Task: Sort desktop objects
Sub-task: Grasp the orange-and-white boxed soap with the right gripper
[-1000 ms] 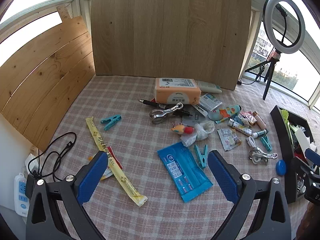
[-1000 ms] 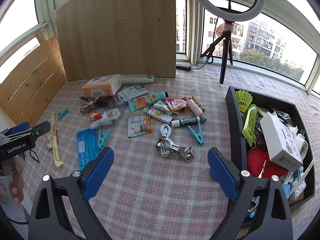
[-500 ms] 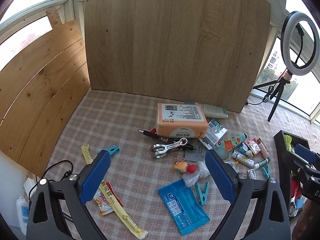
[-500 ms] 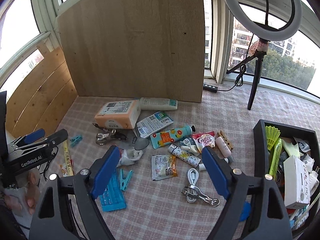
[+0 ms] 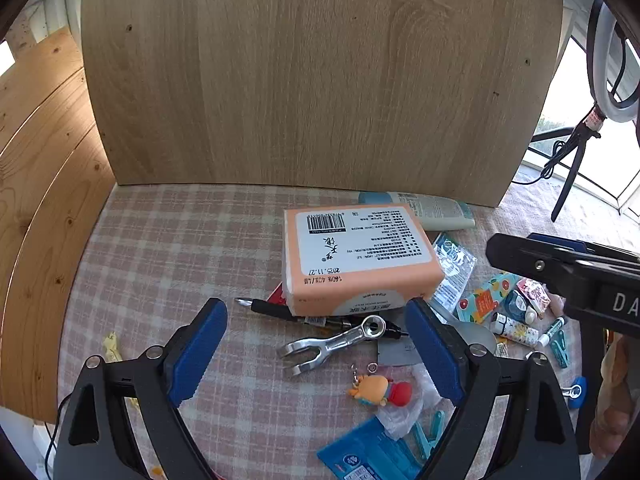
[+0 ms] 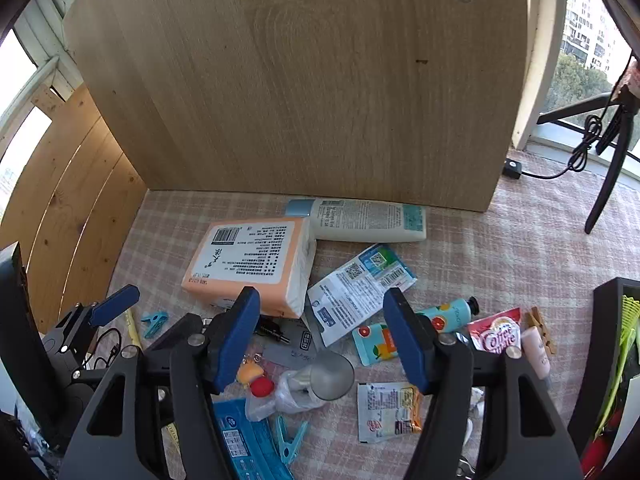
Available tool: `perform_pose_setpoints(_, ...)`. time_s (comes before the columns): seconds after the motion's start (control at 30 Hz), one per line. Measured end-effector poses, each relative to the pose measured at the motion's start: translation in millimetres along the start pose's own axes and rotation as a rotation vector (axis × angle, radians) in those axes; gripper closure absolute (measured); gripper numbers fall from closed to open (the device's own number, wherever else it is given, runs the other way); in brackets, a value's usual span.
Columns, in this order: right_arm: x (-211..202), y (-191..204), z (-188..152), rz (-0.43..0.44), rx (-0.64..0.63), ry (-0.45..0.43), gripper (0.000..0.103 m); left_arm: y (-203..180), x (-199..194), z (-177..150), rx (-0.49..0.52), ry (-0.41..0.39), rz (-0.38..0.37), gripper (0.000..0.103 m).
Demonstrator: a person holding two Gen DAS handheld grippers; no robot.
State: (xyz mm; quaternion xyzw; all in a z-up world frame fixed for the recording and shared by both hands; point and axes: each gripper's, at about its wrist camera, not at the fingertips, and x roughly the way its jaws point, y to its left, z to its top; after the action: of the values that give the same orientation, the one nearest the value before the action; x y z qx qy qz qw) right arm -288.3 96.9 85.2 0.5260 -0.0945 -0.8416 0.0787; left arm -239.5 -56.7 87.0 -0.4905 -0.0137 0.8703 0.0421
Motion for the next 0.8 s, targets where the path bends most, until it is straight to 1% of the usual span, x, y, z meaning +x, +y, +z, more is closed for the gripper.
perform_pose_setpoints(0.03,9.1,2.1,3.4,0.003,0.003,0.015,0.047,-1.2,4.4,1.6,0.009,0.002,-0.006,0.013)
perform_pose_setpoints(0.07,17.5,3.2,6.8,0.007,0.009,0.031,0.047,-2.5,8.5,2.9,0.019,0.003,-0.009,0.013)
perform_pose_setpoints(0.23,47.4,0.9,19.6,0.02,0.048,0.082,0.047,-5.0,24.9,8.4,0.055,0.007,-0.043,0.013)
perform_pose_setpoints(0.33,62.4,-1.4,24.5,0.06,0.079,0.121,0.047,-8.5,32.6,11.7,0.073,0.008,-0.067,0.013)
perform_pose_setpoints(0.43,74.2,-2.5,24.6,0.098,0.102,0.149,0.047,-14.1,40.4,13.9,0.08,0.018,-0.114,0.013)
perform_pose_setpoints(0.5,78.3,-1.6,23.7,0.113,0.107,0.154,0.049,-18.8,43.6,13.3,0.087,0.012,-0.11,0.013)
perform_pose_setpoints(0.53,79.1,-1.0,23.3,0.121,0.109,0.154,0.051,-20.0,44.2,13.1,0.087,0.007,-0.112,0.013)
perform_pose_setpoints(0.6,79.7,1.0,22.0,0.143,0.113,0.159,0.055,-20.8,43.0,12.9,0.081,0.003,-0.143,0.014)
perform_pose_setpoints(0.67,77.1,4.5,20.3,0.133,0.102,0.154,0.055,-21.6,42.0,13.4,0.079,-0.001,-0.147,0.017)
perform_pose_setpoints(0.8,67.2,6.8,13.3,0.131,0.085,0.147,0.055,-25.7,33.2,11.4,0.068,-0.005,-0.164,0.018)
